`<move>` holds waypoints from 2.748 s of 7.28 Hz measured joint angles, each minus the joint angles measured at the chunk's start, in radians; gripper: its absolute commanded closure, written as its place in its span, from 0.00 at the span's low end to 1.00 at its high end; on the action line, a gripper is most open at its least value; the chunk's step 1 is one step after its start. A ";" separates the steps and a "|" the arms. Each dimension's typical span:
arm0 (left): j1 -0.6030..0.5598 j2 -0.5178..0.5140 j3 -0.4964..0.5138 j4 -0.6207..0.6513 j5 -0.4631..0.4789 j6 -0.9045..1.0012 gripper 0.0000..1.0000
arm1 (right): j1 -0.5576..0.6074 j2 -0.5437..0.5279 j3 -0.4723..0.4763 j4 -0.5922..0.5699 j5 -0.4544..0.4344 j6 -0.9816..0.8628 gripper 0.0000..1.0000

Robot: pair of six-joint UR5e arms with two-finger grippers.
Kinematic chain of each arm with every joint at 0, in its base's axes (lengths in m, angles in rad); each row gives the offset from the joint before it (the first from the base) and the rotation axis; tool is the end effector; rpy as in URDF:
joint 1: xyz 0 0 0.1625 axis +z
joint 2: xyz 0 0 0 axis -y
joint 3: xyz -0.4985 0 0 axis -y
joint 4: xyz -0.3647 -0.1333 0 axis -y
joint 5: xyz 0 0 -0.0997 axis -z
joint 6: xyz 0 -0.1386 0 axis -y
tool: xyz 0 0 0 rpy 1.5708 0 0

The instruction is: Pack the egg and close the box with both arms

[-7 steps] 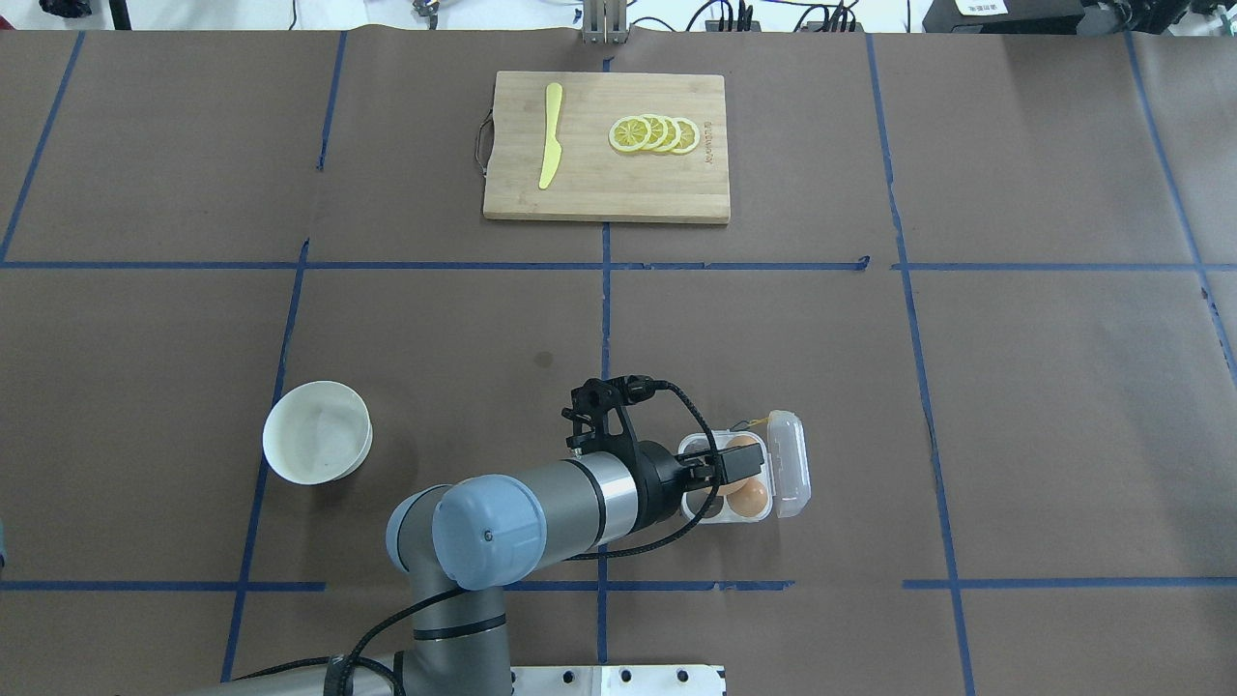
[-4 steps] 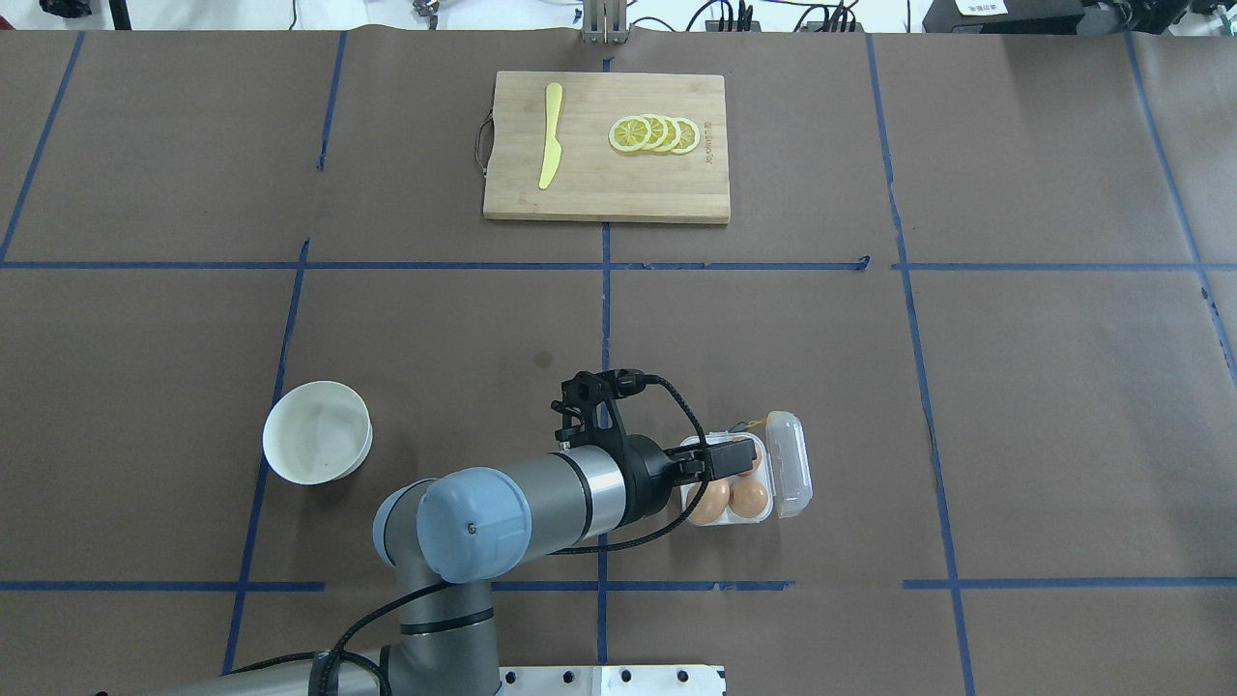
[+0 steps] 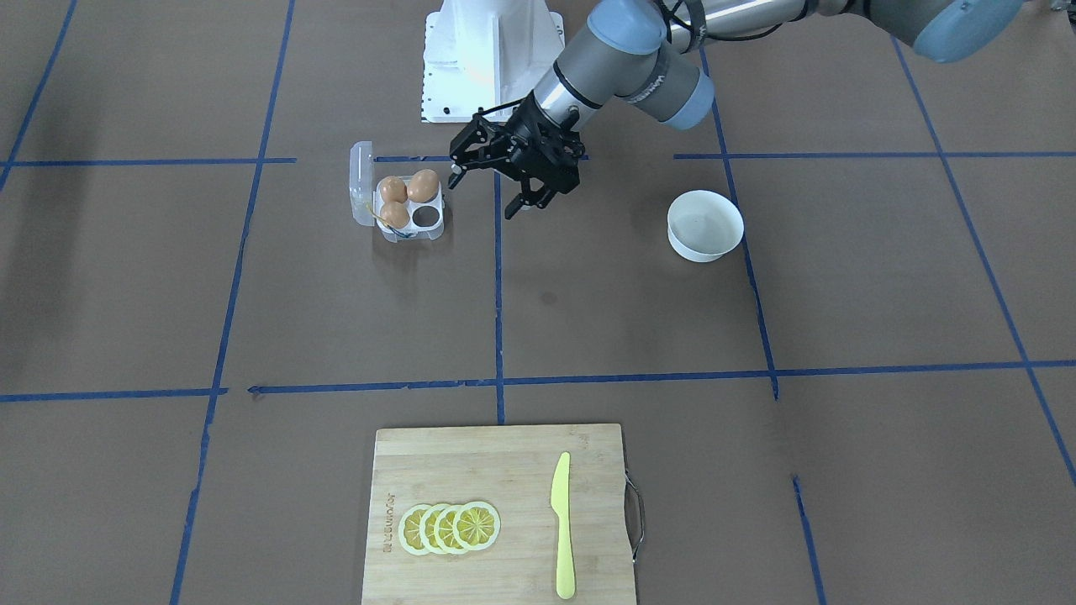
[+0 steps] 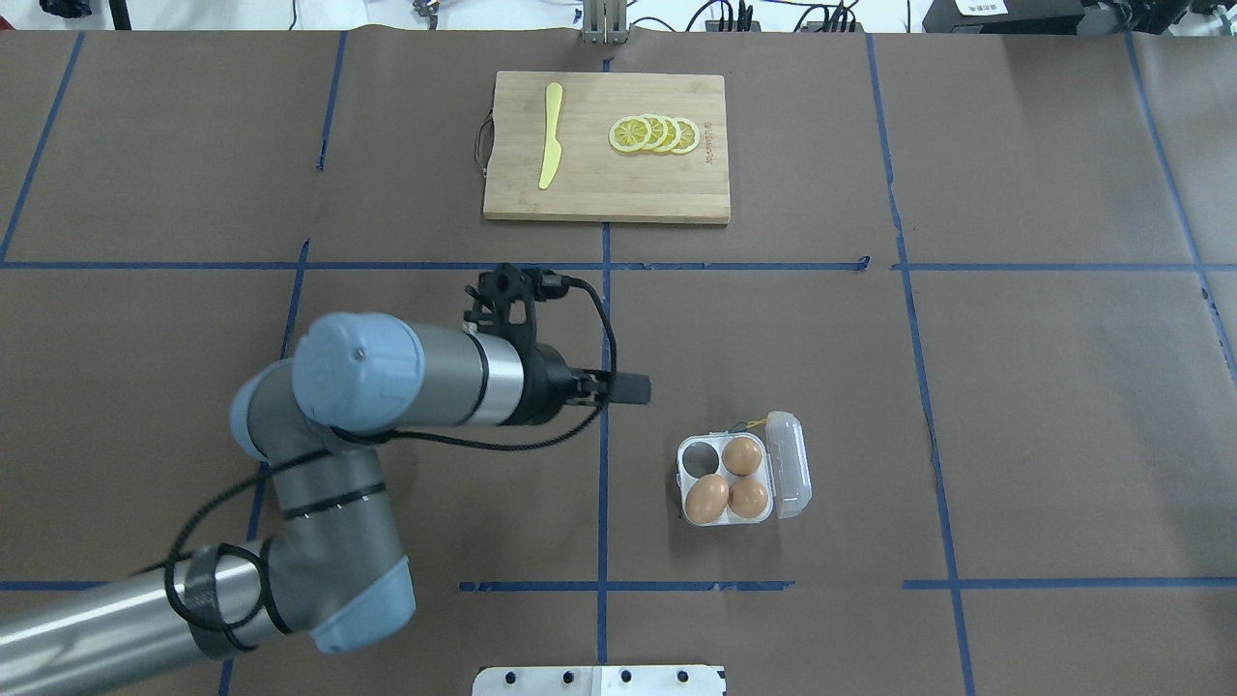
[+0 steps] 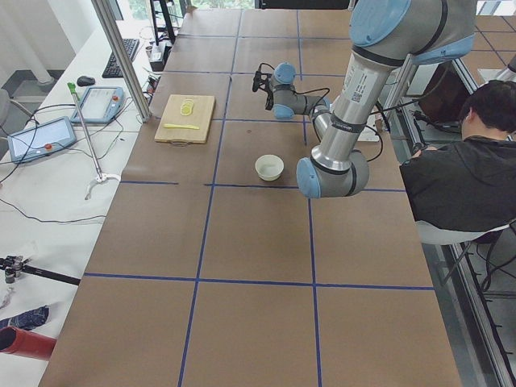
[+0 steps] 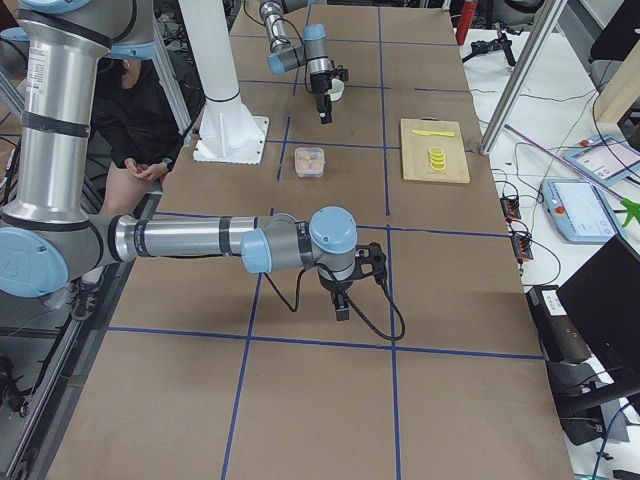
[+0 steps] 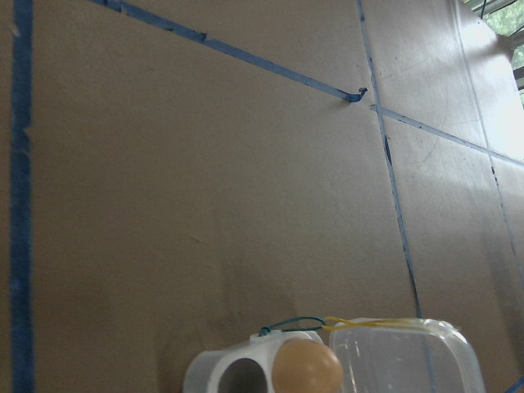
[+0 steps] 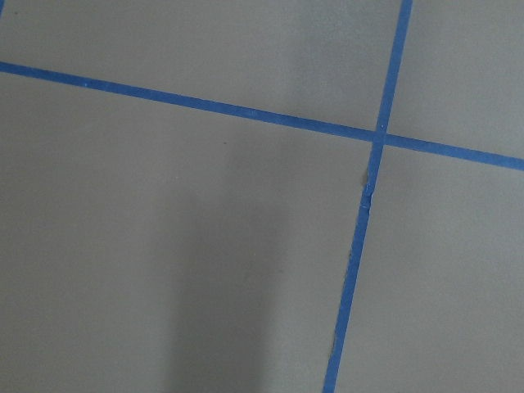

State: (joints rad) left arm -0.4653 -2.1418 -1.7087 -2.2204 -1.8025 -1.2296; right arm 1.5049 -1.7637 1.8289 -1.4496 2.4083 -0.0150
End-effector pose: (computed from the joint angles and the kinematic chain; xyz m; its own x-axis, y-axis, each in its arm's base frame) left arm 0.5793 -0.4044 0.2755 0.2564 0.2357 -0.9374 0.1595 0.9462 0.2815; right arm 0.0050 -0.3847 0.7007 0.6578 -0.1961 0.7272 0.0746 0.9777 0.1963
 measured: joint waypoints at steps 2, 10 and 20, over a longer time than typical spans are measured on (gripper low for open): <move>-0.199 0.058 -0.105 0.293 -0.085 0.344 0.00 | 0.000 0.004 0.003 0.000 -0.001 0.003 0.00; -1.069 0.493 0.043 0.577 -0.378 1.285 0.00 | -0.006 0.009 0.018 0.007 -0.007 -0.011 0.00; -1.126 0.593 0.022 0.803 -0.515 1.469 0.00 | -0.677 0.124 0.164 0.335 -0.262 1.059 1.00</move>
State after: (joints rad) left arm -1.5909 -1.5483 -1.6868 -1.4169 -2.3177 0.2393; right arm 0.8283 -1.6398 1.9930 -1.1147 2.1464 1.0442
